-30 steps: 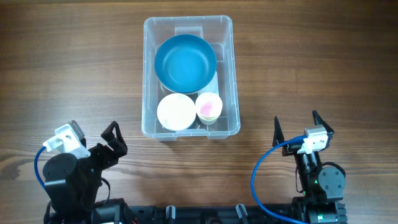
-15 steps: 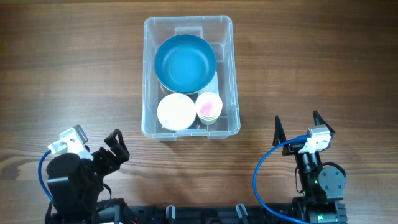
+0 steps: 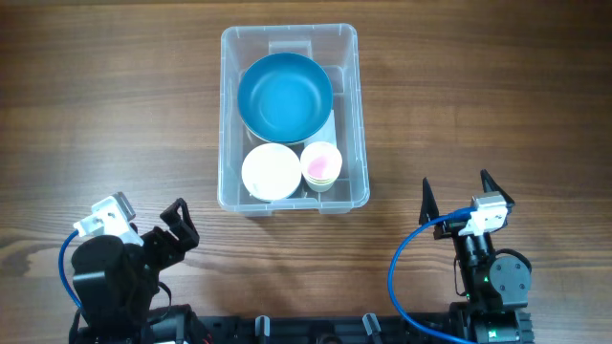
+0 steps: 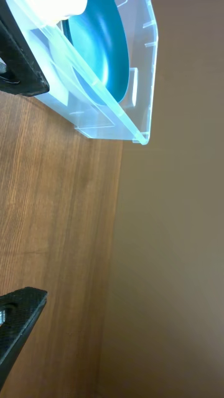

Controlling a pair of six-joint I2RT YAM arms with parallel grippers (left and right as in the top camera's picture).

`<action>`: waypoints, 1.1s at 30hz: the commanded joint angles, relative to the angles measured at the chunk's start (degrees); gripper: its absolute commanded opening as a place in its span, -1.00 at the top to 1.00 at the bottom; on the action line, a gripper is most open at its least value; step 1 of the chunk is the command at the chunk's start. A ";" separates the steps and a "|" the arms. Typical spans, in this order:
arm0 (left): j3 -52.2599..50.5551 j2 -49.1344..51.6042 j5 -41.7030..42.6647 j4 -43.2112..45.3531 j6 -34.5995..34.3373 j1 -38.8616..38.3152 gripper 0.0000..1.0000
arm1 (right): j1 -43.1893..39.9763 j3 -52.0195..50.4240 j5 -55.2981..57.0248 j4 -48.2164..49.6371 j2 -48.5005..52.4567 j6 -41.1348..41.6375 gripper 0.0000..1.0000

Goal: Pack container

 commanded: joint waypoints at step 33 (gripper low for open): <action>-39.30 -21.20 -0.57 49.66 20.28 -8.81 -0.99 | -0.28 -0.04 -0.66 0.22 -0.31 -0.42 -0.99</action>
